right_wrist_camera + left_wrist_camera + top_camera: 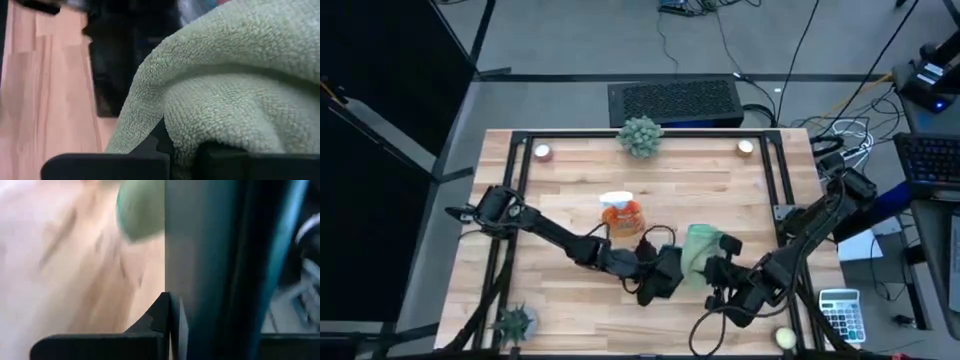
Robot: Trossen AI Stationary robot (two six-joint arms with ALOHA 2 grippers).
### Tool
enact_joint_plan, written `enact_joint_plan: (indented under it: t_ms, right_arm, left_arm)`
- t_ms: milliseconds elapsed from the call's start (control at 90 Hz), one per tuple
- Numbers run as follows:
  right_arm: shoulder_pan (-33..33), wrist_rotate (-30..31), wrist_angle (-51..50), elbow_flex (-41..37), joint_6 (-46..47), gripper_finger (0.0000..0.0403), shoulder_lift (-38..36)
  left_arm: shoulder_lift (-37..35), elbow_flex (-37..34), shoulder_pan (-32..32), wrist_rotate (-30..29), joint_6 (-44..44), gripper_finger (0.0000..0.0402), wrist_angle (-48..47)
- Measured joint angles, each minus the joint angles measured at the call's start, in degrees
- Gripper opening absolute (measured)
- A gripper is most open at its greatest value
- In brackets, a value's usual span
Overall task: Apply microfiber cloth
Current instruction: Wipe the front of the cellphone using the microfiber cloth
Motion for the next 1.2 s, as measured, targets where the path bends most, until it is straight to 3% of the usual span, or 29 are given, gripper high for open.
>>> enact_joint_plan:
  t_ms: [233,411,511,678,1200]
  right_arm:
    - [0.02,-1.03,-1.75,-0.09,1.26,0.0006,0.03]
    - [0.13,-2.64,-7.53,-0.11,6.51,0.0006,0.03]
    - [0.15,-4.30,-11.23,-0.11,9.74,0.0006,0.03]
    - [0.50,-4.35,-12.54,-0.11,11.46,0.0006,0.03]
    - [0.54,-4.21,-12.44,-0.11,11.68,0.0006,0.03]
  left_arm:
    - [-0.11,0.57,1.54,9.89,2.79,0.0015,-7.34]
    - [-0.17,6.73,2.32,17.26,7.95,0.0013,-23.74]
    - [-0.20,8.13,3.32,18.07,11.68,0.0013,-29.36]
    - [-0.07,8.00,5.42,19.69,13.68,0.0026,-29.43]
    - [1.17,7.77,5.94,18.20,15.21,0.0129,-29.20]
